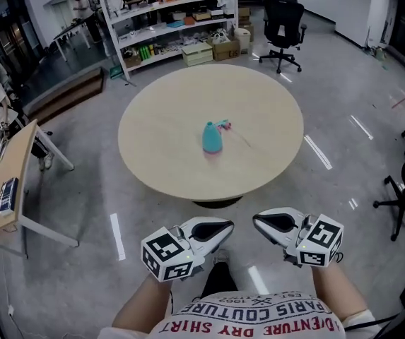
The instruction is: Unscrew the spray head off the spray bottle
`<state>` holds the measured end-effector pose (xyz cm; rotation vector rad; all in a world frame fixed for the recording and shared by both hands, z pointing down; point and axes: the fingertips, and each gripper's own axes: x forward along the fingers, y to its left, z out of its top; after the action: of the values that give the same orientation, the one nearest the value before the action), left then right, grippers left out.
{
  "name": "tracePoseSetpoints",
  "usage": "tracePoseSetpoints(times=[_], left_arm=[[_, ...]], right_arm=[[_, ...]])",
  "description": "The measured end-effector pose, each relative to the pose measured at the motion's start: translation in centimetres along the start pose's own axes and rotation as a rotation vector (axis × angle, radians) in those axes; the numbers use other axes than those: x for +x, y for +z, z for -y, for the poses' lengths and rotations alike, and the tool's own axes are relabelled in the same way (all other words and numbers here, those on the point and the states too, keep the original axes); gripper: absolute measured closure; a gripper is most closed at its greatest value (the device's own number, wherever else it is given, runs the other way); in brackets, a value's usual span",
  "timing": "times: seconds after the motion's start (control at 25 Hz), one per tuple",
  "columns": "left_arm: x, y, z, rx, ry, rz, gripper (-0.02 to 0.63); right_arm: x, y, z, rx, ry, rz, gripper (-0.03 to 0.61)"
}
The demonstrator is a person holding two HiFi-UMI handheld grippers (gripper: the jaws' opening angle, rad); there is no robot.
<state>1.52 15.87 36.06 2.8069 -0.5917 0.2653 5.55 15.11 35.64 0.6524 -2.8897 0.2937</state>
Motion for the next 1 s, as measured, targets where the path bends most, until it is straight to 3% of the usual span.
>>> tracePoseSetpoints(times=[0.12,0.24,0.44,0.72,1.0], left_arm=[[0.1,-1.6,7.3,0.05,0.046,-0.006,0.612],[-0.5,-2.4,15.4,0.032,0.039,0.009,0.612],[-3.1,-2.5,24.0,0.033,0.056,0.01,0.612],[-5.1,-2.5,28.1,0.062,0.074,-0.012,0.612],[-5.4,-2.5,28.6,0.073,0.059,-0.029,0.612]], right_arm=[[-5.6,-2.1,-5.2,-0.011,0.009,0.001,0.577],[-10.7,-3.9,-11.0,-0.013,0.03,-0.025,0.577],[-15.4,-4.2,-18.7,0.003,0.08,-0.007,0.577],[-16.8,-3.1,-22.9,-0.002,0.087,0.019,0.577],[-16.3,-3.3,-23.9,-0.013,0.087,0.011,0.577]])
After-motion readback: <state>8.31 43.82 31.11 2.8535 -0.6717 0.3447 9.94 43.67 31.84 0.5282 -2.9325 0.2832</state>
